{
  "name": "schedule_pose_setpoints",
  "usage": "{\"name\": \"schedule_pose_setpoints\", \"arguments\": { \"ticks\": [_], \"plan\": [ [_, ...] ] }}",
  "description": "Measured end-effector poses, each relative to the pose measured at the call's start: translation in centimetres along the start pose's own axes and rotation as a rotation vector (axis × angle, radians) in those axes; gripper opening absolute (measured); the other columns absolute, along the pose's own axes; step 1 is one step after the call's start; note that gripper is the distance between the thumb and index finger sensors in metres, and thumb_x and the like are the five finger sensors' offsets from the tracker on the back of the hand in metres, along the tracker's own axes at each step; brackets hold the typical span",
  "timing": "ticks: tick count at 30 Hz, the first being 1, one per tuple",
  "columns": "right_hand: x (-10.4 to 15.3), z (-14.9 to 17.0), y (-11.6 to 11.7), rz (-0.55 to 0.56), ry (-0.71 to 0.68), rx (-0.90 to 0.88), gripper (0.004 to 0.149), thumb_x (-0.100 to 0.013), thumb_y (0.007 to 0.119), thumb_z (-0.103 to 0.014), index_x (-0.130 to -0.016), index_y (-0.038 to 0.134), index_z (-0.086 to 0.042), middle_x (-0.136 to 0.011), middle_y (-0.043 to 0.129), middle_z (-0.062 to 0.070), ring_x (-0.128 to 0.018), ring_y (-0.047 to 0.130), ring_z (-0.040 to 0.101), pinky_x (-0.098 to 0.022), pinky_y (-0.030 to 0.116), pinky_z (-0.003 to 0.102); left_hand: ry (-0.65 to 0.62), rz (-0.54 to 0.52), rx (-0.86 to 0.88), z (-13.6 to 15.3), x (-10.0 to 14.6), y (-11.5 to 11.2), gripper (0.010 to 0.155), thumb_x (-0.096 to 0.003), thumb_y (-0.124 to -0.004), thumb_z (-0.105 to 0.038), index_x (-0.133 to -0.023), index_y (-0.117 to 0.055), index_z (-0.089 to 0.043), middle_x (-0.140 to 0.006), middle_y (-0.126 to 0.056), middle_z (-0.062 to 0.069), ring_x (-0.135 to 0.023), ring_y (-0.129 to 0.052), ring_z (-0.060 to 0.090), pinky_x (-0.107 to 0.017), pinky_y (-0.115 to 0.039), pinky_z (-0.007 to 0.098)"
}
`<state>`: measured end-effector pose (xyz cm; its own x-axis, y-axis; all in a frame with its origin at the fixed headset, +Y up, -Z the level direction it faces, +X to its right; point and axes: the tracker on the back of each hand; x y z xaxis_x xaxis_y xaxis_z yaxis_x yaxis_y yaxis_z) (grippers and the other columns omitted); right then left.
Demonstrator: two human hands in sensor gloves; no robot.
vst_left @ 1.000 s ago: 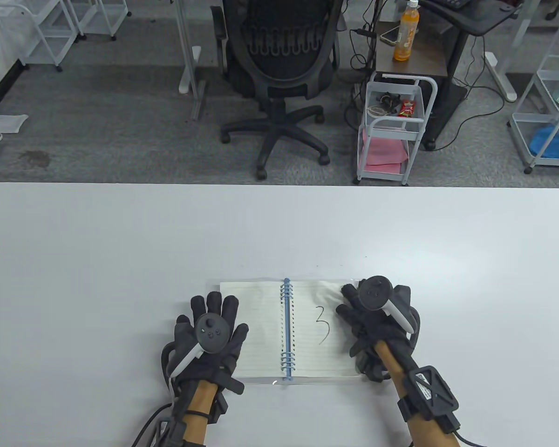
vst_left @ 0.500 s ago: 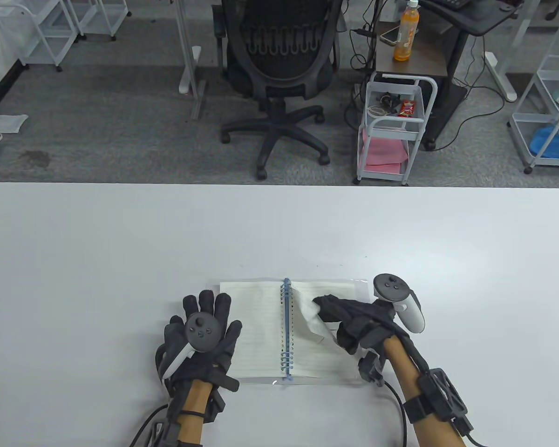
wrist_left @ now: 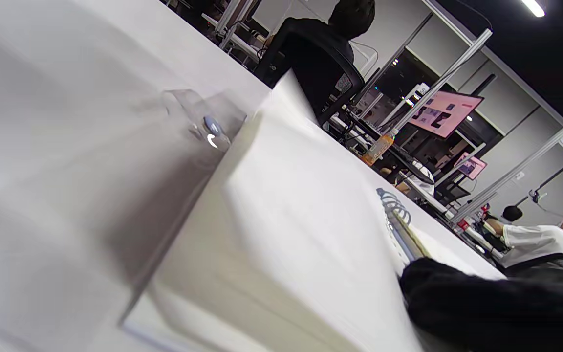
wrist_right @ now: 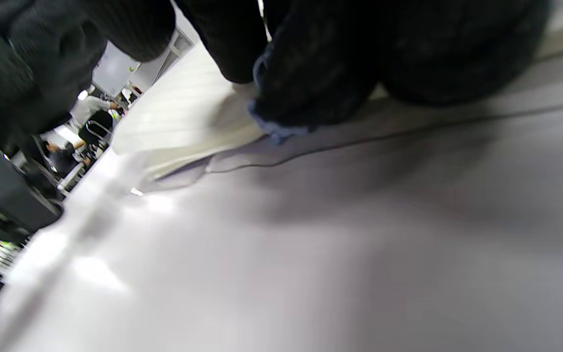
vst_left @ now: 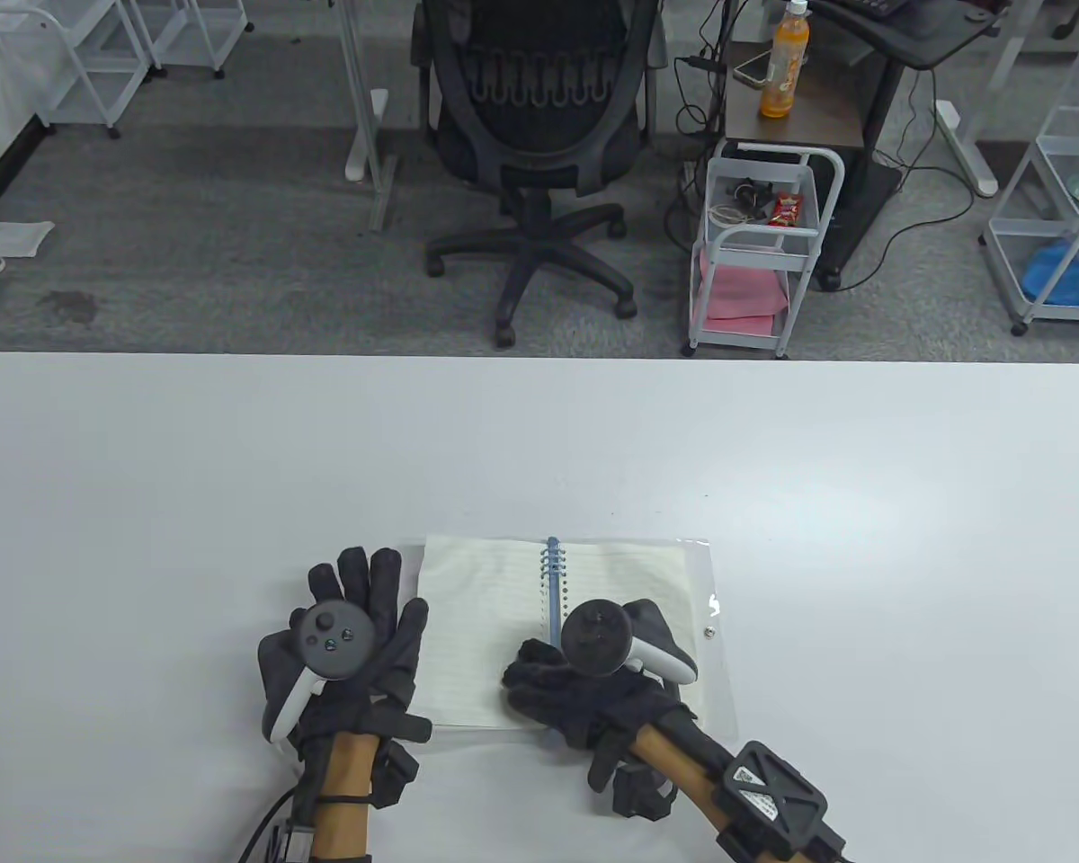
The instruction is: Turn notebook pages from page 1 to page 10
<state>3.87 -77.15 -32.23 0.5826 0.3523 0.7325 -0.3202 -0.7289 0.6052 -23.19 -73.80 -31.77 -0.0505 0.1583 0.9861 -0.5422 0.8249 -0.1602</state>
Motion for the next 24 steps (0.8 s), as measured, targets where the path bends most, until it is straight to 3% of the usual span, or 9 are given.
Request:
{"name": "schedule_pose_setpoints", "arguments": {
  "ticks": [3,8,12,16,18,24],
  "plan": [
    [0.2,0.0,-0.4,-0.019,-0.014,-0.057,0.057,-0.063,0.055,-0.051,-0.109,0.056,-0.017,-0.116,0.038,0.018,-0.032,0.091,0.020,-0.025,0.083,0.041,-0.002,0.015,-0.016,-0.1,-0.1,-0.3,0.070,-0.0611,-0.040,-0.064,-0.118,-0.008,-0.041,-0.119,0.008,-0.003,-0.107,0.019,0.026,-0.066,0.008,0.055],
    [1.1,1.7,-3.2,0.155,-0.025,-0.167,0.056,-0.063,0.057,-0.050,-0.108,0.060,-0.017,-0.114,0.048,0.019,-0.030,0.091,0.018,-0.022,0.083,0.041,-0.013,0.043,-0.069,-0.8,-0.4,-1.2,0.070,-0.0610,-0.041,-0.064,-0.118,-0.008,-0.041,-0.119,0.008,-0.002,-0.107,0.019,0.026,-0.066,0.008,0.055],
    [1.6,5.3,-5.5,0.274,0.165,-0.035,0.055,-0.062,0.059,-0.049,-0.107,0.061,-0.017,-0.113,0.050,0.019,-0.029,0.090,0.018,-0.022,0.082,0.041,-0.021,0.077,-0.124,-1.4,-0.7,-2.1,0.070,-0.0610,-0.041,-0.065,-0.118,-0.008,-0.041,-0.119,0.007,-0.003,-0.107,0.019,0.026,-0.066,0.008,0.055],
    [1.8,8.8,-6.6,0.262,0.330,0.008,0.053,-0.062,0.061,-0.048,-0.106,0.063,-0.020,-0.114,0.050,0.014,-0.030,0.090,0.019,-0.023,0.082,0.042,-0.023,0.092,-0.142,-1.7,-0.8,-2.6,0.070,-0.0610,-0.041,-0.064,-0.118,-0.008,-0.041,-0.119,0.008,-0.003,-0.107,0.019,0.026,-0.066,0.008,0.055],
    [2.0,10.2,-7.4,0.316,0.396,0.010,0.052,-0.061,0.062,-0.048,-0.106,0.062,-0.021,-0.114,0.049,0.013,-0.031,0.089,0.019,-0.023,0.081,0.042,-0.023,0.095,-0.148,-1.7,-0.8,-2.6,0.070,-0.0610,-0.041,-0.064,-0.118,-0.008,-0.041,-0.119,0.008,-0.003,-0.107,0.019,0.026,-0.066,0.008,0.055],
    [2.4,12.8,-7.8,0.345,0.541,0.035,0.053,-0.060,0.065,-0.049,-0.108,0.051,-0.030,-0.115,0.043,0.010,-0.024,0.085,0.009,-0.021,0.080,0.036,-0.015,0.106,-0.143,-1.7,-0.8,-2.7,0.070,-0.0609,-0.041,-0.064,-0.118,-0.008,-0.041,-0.119,0.008,-0.003,-0.107,0.019,0.026,-0.066,0.008,0.055]
  ]
}}
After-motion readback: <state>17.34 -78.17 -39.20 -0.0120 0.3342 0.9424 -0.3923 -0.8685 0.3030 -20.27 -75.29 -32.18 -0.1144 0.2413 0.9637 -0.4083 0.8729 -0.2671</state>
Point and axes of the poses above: the tracker on the back of each hand, its own z axis roughly to the little-finger side, its own x axis roughly from the fingertips to the wrist, y = z × x
